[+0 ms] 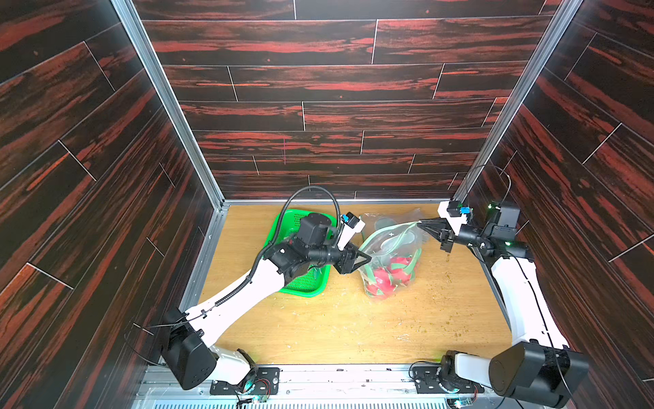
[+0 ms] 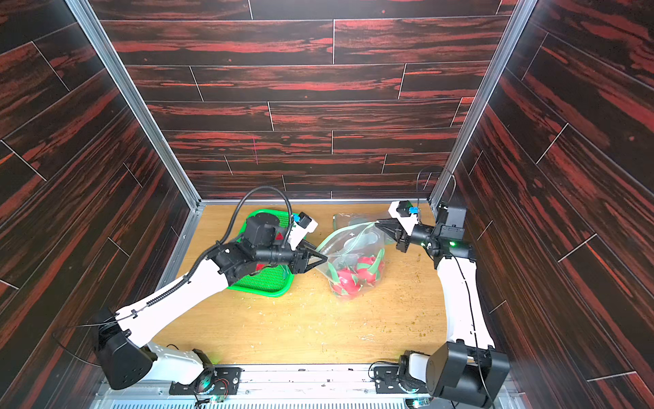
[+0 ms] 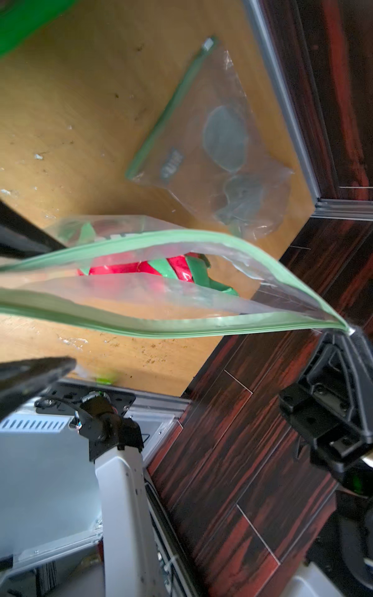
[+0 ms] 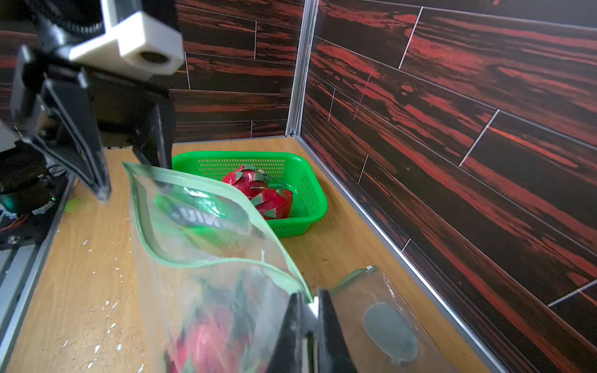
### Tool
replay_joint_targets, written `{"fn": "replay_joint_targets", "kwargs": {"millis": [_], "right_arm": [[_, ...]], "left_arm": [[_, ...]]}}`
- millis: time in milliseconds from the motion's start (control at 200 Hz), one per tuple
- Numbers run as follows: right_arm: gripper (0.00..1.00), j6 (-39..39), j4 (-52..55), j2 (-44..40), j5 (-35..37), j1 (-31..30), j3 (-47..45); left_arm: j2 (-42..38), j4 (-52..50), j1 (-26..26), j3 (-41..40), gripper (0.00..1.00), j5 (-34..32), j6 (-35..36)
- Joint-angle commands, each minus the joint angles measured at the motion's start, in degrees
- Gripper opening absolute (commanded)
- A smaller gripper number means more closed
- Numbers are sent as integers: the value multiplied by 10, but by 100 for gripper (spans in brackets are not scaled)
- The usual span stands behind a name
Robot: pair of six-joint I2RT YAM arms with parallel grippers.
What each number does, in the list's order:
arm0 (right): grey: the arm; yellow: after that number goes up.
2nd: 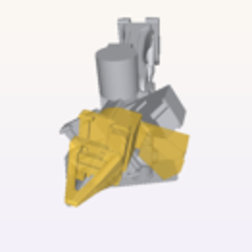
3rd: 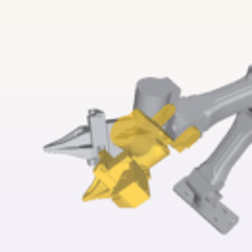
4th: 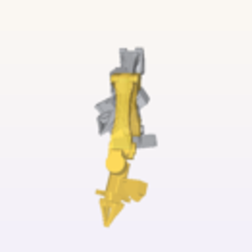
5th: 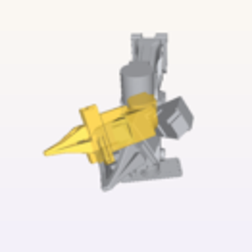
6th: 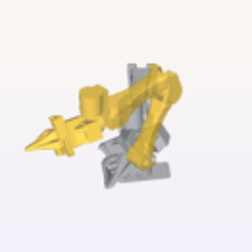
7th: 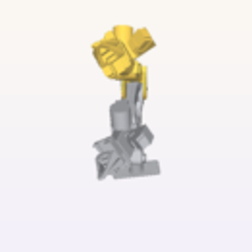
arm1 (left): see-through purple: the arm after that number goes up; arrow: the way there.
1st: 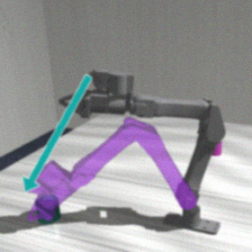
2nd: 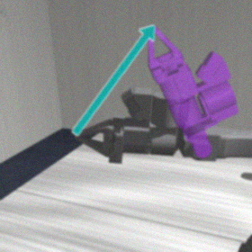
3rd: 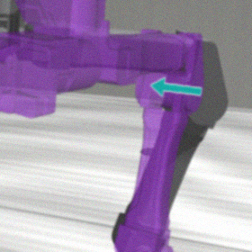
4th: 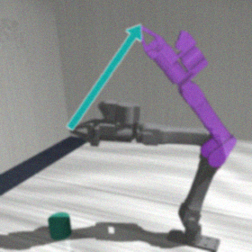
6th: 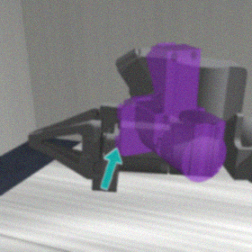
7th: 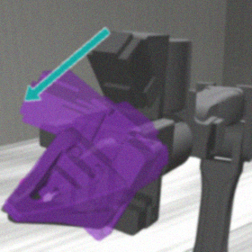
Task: Open the zip-top bag and take out the dragon fruit
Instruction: Unzip the zipper on the zipper food storage bag, then pick up the dragon fruit from the zipper food storage bag.
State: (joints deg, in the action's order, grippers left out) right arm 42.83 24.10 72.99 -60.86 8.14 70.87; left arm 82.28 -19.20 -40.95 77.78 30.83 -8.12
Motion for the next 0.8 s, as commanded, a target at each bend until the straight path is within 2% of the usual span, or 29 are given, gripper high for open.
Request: {"fn": "replay_joint_targets", "kwargs": {"millis": [0, 115, 256, 371, 621, 676, 701, 757, 797], "right_arm": [[0, 36, 12, -6, -32, -7, 10], [0, 53, 16, -11, -38, -10, 4], [0, 64, 27, -12, -44, -15, 6], [0, 66, 35, -11, -46, -19, 11], [0, 69, 47, -13, -49, -23, 16], [0, 67, 46, -13, -49, -23, 17], [2, 65, 45, -14, -50, -23, 17], [12, 44, 37, -13, -48, -23, 19], [27, 12, 29, -14, -47, -23, 22]], "left_arm": [[9, -119, 2, 86, 60, -48, 38], [36, -193, 16, 180, 67, -90, 32], [112, -302, 23, 310, 79, -82, 66], [177, -376, 21, 396, 81, -49, 106], [262, -394, 12, 449, 80, 4, 137], [272, -389, 11, 456, 70, 7, 131], [276, -389, 12, 459, 61, 12, 130], [285, -385, 12, 471, 34, 28, 121], [286, -370, 13, 474, 11, 21, 102]]}}
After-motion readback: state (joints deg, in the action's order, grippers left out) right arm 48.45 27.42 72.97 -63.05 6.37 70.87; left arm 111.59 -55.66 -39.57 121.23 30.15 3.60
